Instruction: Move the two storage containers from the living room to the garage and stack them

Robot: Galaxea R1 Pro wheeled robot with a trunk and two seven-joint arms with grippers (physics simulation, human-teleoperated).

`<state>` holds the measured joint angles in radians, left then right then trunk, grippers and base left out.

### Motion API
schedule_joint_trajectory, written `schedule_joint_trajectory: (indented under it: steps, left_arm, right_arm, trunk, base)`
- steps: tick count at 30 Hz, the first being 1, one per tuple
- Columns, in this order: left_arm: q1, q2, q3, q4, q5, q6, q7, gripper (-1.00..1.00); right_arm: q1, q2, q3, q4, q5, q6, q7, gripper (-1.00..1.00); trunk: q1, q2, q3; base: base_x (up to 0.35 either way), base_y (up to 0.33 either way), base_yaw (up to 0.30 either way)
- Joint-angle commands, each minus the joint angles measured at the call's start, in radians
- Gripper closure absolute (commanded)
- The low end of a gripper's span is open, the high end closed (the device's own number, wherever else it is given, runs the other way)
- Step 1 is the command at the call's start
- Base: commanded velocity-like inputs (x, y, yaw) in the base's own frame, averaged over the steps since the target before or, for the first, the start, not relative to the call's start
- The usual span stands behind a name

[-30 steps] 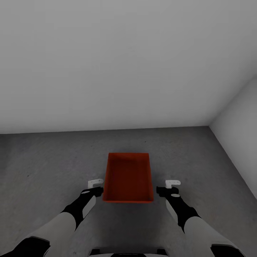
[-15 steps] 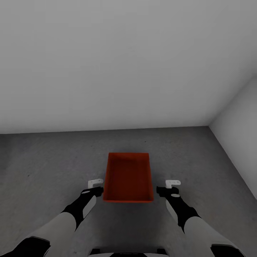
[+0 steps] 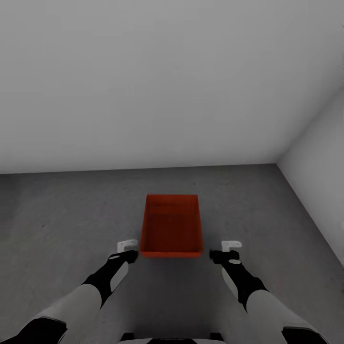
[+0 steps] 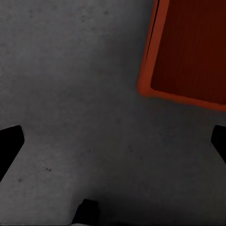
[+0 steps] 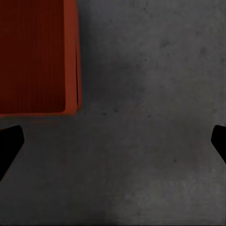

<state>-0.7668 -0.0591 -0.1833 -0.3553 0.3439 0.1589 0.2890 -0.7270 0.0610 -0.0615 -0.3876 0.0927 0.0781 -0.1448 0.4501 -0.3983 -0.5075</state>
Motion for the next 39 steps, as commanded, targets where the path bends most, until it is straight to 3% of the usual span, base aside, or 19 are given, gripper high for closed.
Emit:
schedule_joint_trajectory:
  steps: [1,25,29,32,35,37,39]
  left_arm:
    - [0.000,0.001,-0.008,-0.002,0.008,0.005,0.008,-1.00]
    - [0.000,-0.001,-0.009,0.007,0.011,0.005,0.009,-1.00]
    - [0.000,-0.001,-0.008,0.038,0.011,0.003,0.004,-1.00]
    - [0.000,0.001,-0.008,0.088,0.010,-0.002,-0.001,-1.00]
    - [0.000,0.004,-0.008,0.173,0.010,-0.034,-0.001,-1.00]
    - [0.000,0.024,-0.009,0.299,0.012,-0.064,0.000,-1.00]
    - [0.006,0.055,-0.009,0.336,0.014,-0.068,-0.002,-1.00]
  right_arm:
    - [0.000,0.001,-0.006,-0.002,0.010,0.007,0.000,-1.00]
    - [0.000,0.000,-0.007,0.008,0.007,0.011,0.005,-1.00]
    - [0.000,-0.008,-0.007,0.077,0.008,0.010,-0.001,-1.00]
    - [0.000,-0.017,-0.007,0.184,0.012,0.007,-0.005,-1.00]
    - [0.000,-0.043,-0.005,0.333,0.016,0.006,-0.007,-1.00]
    - [0.001,-0.074,-0.005,0.398,0.016,0.007,-0.006,-1.00]
    - [0.007,-0.101,-0.004,0.413,0.016,0.008,-0.004,-1.00]
  trunk:
    - [0.000,-0.002,-0.001]
    - [0.000,-0.002,-0.001]
    - [0.000,-0.002,-0.001]
    - [0.000,-0.002,-0.001]
    - [0.000,-0.002,-0.001]
    - [0.000,-0.002,-0.001]
    - [0.000,-0.002,-0.001]
  base:
    - [-0.341,0.000,0.000]
    - [-0.343,0.000,0.000]
    - [-0.261,0.000,0.000]
    - [-0.069,0.000,0.000]
    - [-0.021,0.000,0.000]
    - [-0.005,0.000,0.000]
    - [-0.002,0.000,0.000]
